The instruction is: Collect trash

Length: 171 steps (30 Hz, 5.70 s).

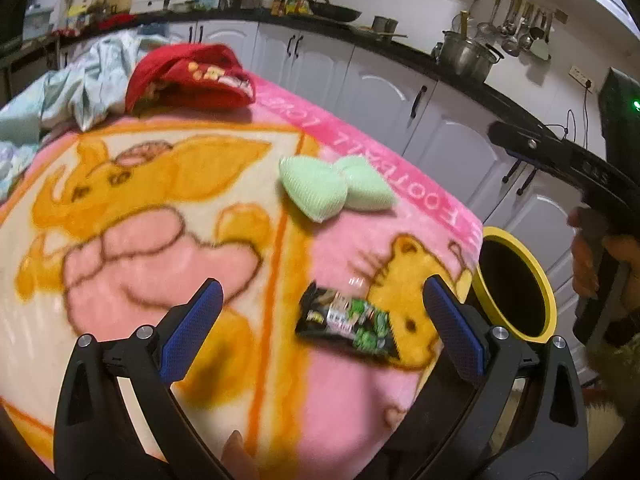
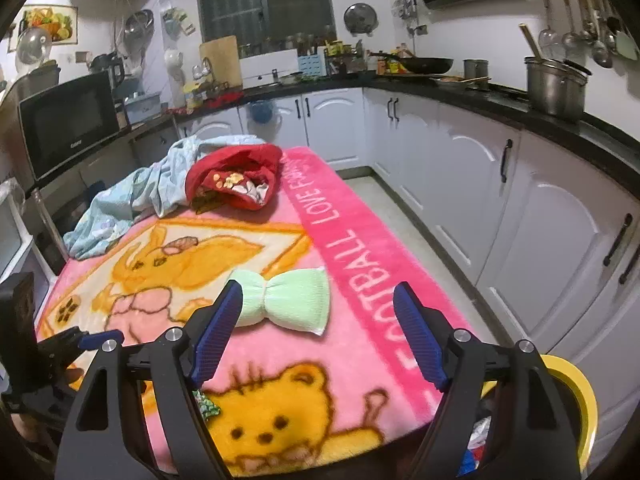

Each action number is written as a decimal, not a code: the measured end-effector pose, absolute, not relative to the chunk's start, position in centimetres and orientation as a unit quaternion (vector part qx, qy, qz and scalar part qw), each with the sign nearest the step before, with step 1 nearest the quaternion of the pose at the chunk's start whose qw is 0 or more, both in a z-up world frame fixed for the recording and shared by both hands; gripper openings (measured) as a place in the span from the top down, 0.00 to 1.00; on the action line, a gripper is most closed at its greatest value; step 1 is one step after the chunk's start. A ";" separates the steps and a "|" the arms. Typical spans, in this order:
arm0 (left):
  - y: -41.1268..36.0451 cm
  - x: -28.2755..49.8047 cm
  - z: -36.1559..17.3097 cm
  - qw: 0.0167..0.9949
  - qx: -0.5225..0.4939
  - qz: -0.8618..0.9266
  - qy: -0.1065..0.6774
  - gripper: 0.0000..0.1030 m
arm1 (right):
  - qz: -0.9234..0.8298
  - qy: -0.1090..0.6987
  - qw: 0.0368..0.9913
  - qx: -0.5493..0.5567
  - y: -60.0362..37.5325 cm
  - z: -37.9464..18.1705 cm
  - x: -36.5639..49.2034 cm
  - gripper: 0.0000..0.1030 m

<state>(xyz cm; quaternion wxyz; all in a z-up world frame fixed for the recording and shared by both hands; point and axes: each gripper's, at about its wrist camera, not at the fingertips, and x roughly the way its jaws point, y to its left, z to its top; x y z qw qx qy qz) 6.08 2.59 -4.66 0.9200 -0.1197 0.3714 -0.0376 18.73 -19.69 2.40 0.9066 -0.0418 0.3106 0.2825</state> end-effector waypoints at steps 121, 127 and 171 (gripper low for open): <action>-24.0 16.0 -0.2 0.909 -0.022 -0.268 0.318 0.93 | 0.083 0.253 0.963 0.043 -47.8 2.5 10.8 0.72; -26.2 17.0 -1.2 0.903 -0.017 -0.280 0.327 0.93 | 0.061 0.264 0.962 0.029 -49.0 0.6 10.3 0.72; -6.7 8.5 2.9 0.952 -0.044 -0.116 0.278 0.10 | 0.037 0.193 0.980 0.023 -29.9 2.7 3.5 0.06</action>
